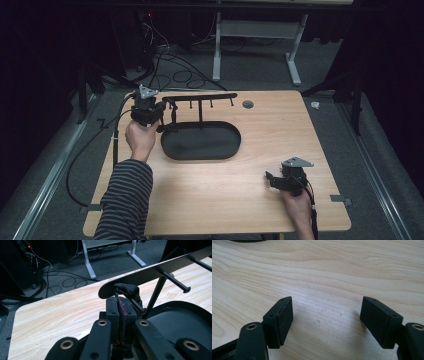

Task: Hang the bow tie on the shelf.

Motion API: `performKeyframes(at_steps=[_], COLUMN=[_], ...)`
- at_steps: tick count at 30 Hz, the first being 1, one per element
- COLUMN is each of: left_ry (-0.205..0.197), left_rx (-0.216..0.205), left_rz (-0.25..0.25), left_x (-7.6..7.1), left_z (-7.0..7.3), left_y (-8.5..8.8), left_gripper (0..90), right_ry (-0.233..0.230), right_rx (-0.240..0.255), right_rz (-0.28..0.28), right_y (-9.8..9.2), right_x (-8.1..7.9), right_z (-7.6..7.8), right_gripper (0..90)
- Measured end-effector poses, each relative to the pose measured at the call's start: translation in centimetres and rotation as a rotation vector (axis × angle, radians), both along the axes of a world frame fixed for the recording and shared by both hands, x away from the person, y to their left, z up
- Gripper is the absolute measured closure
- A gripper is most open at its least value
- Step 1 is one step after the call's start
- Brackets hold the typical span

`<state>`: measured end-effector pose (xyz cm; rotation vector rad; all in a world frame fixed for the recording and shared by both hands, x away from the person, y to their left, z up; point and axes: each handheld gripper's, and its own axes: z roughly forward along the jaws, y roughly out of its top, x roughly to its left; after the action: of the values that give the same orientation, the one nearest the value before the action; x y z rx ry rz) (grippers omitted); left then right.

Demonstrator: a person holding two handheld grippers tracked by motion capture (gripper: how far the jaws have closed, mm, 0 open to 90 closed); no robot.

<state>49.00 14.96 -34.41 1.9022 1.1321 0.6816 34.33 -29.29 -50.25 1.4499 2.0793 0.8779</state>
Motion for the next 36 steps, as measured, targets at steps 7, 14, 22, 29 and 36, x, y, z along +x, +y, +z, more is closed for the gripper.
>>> performKeyframes(at_steps=[7, 14, 22, 29, 36], left_ry=[0.012, 0.019, 0.028, 0.044, 0.027], left_rx=[0.007, 0.013, 0.002, 0.012, -0.001], left_rz=[-0.002, -0.004, -0.01, -0.011, -0.017], left_x=[0.0, -0.4, -0.6, -0.7, -1.1], left_z=[-0.2, 0.1, 0.1, -0.2, 0.1], left_y=[0.2, 0.3, 0.3, 0.1, 0.2], left_gripper=[86.8, 86.8, 85.5, 81.5, 77.7], right_ry=[-0.001, -0.002, -0.002, -0.001, 0.0], right_rx=[-0.001, -0.001, 0.0, 0.0, -0.003], right_rz=[0.004, 0.004, 0.006, 0.006, 0.009], right_y=[0.0, 0.0, 0.0, 0.0, 0.1], right_x=[0.0, 0.0, 0.0, 0.0, 0.1], right_z=[0.0, 0.0, 0.0, 0.0, 0.0], right_gripper=[27.7, 27.7, 27.7, 27.7, 27.7])
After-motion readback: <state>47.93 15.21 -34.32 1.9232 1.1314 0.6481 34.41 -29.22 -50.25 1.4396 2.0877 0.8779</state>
